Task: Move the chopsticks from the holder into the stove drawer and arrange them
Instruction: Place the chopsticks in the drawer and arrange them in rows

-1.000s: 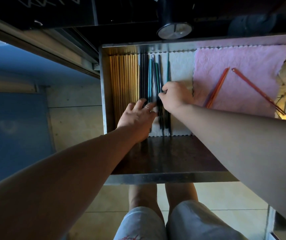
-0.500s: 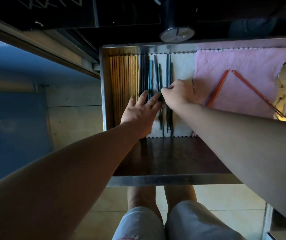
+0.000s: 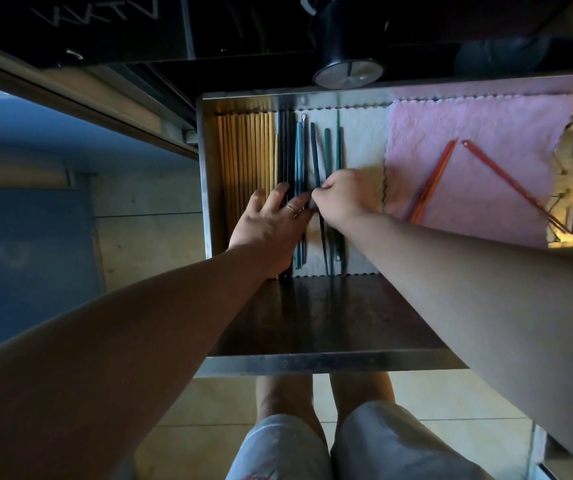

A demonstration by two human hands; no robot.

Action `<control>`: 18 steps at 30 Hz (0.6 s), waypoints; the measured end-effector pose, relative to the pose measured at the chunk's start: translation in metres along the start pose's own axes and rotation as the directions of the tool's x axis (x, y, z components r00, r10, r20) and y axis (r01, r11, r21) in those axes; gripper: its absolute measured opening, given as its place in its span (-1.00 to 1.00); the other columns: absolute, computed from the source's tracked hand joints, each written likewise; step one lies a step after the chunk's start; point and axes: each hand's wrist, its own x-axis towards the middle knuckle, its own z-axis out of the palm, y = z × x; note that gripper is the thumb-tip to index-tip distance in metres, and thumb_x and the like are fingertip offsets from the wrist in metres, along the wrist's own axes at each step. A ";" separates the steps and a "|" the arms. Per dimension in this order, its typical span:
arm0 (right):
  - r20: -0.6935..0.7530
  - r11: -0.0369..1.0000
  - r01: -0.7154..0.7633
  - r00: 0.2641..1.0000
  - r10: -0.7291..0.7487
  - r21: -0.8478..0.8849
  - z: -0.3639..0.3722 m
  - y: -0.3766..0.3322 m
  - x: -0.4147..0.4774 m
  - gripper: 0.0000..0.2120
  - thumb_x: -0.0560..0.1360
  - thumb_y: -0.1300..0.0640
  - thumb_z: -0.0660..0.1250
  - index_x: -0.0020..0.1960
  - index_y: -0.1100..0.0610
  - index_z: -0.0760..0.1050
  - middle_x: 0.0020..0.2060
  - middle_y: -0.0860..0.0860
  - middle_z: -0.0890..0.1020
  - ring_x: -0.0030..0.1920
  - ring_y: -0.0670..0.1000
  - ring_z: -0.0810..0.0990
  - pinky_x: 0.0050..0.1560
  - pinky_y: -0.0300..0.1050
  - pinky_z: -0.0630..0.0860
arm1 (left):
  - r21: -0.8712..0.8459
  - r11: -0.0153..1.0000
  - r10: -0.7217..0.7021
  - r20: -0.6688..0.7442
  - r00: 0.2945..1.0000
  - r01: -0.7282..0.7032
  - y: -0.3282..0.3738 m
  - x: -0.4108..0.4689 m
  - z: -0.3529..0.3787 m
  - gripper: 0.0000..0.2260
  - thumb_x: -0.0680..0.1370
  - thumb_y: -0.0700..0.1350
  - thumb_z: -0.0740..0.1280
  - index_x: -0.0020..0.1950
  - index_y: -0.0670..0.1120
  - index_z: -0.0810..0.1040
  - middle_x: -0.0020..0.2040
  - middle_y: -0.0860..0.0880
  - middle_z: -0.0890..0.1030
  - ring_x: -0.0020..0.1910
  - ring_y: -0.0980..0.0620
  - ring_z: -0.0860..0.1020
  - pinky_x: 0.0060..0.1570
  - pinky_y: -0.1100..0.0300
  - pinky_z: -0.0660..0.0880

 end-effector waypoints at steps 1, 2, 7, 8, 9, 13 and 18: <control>-0.009 1.000 0.001 1.000 -0.001 -0.009 0.001 0.000 0.002 -0.86 0.47 0.14 0.35 -0.07 0.19 0.62 -0.30 0.03 0.58 -0.31 0.01 0.59 -0.42 -0.31 0.29 | -0.024 1.000 -0.007 -0.013 1.000 0.007 0.000 -0.001 0.001 -0.35 0.54 -0.16 0.27 0.58 0.04 0.08 0.59 0.01 0.02 0.55 -0.14 -0.04 0.45 -0.16 0.09; -0.024 1.000 -0.006 1.000 0.005 -0.014 0.001 0.000 0.004 -0.83 0.48 0.13 0.36 -0.01 0.21 0.63 -0.22 0.07 0.63 -0.19 0.06 0.65 -0.32 -0.30 0.35 | -0.049 0.999 -0.020 -0.021 1.000 0.018 0.001 -0.002 0.001 -0.36 0.54 -0.16 0.28 0.57 0.04 0.11 0.60 0.01 0.03 0.55 -0.13 -0.04 0.44 -0.15 0.10; -0.059 1.000 0.006 0.998 -0.006 -0.016 -0.002 0.005 0.007 -0.86 0.52 0.18 0.33 -0.06 0.25 0.62 -0.19 0.11 0.64 -0.19 0.05 0.58 -0.37 -0.31 0.30 | -0.106 0.993 -0.053 -0.020 0.998 0.050 0.001 -0.003 0.004 -0.32 0.57 -0.16 0.24 0.60 0.04 -0.02 0.62 0.03 -0.09 0.57 -0.11 -0.11 0.49 -0.15 0.03; -0.097 0.999 0.035 0.995 -0.037 -0.030 -0.005 0.008 0.006 -0.86 0.51 0.20 0.31 -0.12 0.25 0.61 -0.21 0.11 0.64 -0.19 0.07 0.59 -0.37 -0.30 0.31 | -0.097 0.995 -0.037 -0.010 0.999 0.036 0.001 -0.002 0.005 -0.31 0.58 -0.16 0.22 0.61 0.05 -0.06 0.62 0.03 -0.15 0.58 -0.12 -0.15 0.50 -0.16 0.00; -0.144 0.997 0.062 0.987 -0.067 -0.042 -0.008 0.012 0.005 -0.85 0.51 0.21 0.29 -0.11 0.24 0.62 -0.17 0.12 0.67 -0.14 0.09 0.61 -0.31 -0.28 0.33 | -0.082 0.997 -0.016 0.006 1.000 0.016 0.003 -0.001 0.005 -0.30 0.59 -0.15 0.22 0.61 0.07 -0.10 0.61 0.03 -0.21 0.58 -0.13 -0.18 0.50 -0.18 -0.04; -0.194 0.991 0.063 0.977 -0.086 -0.122 -0.019 0.025 0.004 -0.81 0.53 0.13 0.31 0.10 0.15 0.60 0.07 0.06 0.65 0.10 0.09 0.58 -0.12 -0.25 0.30 | -0.039 0.999 0.033 0.070 0.997 -0.030 0.009 0.005 0.001 -0.26 0.58 -0.13 0.24 0.61 0.11 -0.15 0.59 0.02 -0.30 0.57 -0.15 -0.24 0.48 -0.22 -0.10; -0.114 0.977 0.047 0.991 -0.072 -0.207 -0.014 0.025 0.011 -0.80 0.51 0.08 0.33 0.01 0.20 0.60 -0.05 0.12 0.65 -0.01 0.14 0.63 -0.16 -0.20 0.41 | -0.076 0.996 -0.033 0.044 0.998 0.037 0.014 0.005 0.001 -0.27 0.54 -0.15 0.29 0.60 0.09 -0.03 0.61 0.03 -0.18 0.57 -0.17 -0.13 0.48 -0.22 -0.02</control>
